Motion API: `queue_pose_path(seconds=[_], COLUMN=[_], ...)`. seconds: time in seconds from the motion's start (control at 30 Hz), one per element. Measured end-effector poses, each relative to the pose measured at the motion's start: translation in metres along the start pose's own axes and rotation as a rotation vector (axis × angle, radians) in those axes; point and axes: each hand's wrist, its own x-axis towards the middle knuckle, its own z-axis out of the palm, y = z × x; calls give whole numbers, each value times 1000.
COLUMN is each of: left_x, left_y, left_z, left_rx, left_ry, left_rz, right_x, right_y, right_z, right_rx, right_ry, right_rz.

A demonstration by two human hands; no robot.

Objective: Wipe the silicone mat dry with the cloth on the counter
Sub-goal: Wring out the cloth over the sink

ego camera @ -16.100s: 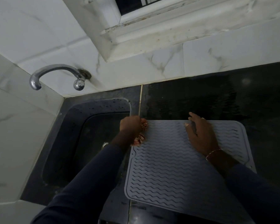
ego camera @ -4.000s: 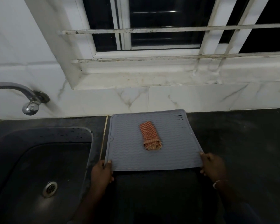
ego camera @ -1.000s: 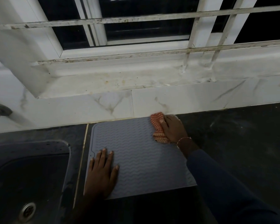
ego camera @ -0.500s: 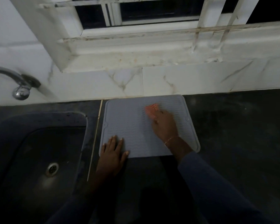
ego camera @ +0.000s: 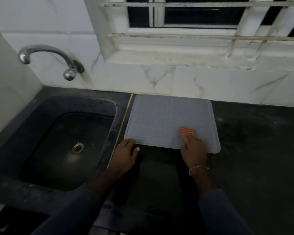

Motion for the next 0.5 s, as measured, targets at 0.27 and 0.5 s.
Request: queue_pose_path(seconds=[0.27, 0.5], left_x=[-10, 16], left_y=[-34, -111], left_z=[-38, -84], left_rx=[-394, -1136], left_ry=[124, 26], left_rz=[-276, -709], right_x=[-24, -53], right_y=[-158, -259], right_z=[84, 114], right_rx=[161, 705], right_ry=[-267, -554], right_rz=[-34, 27])
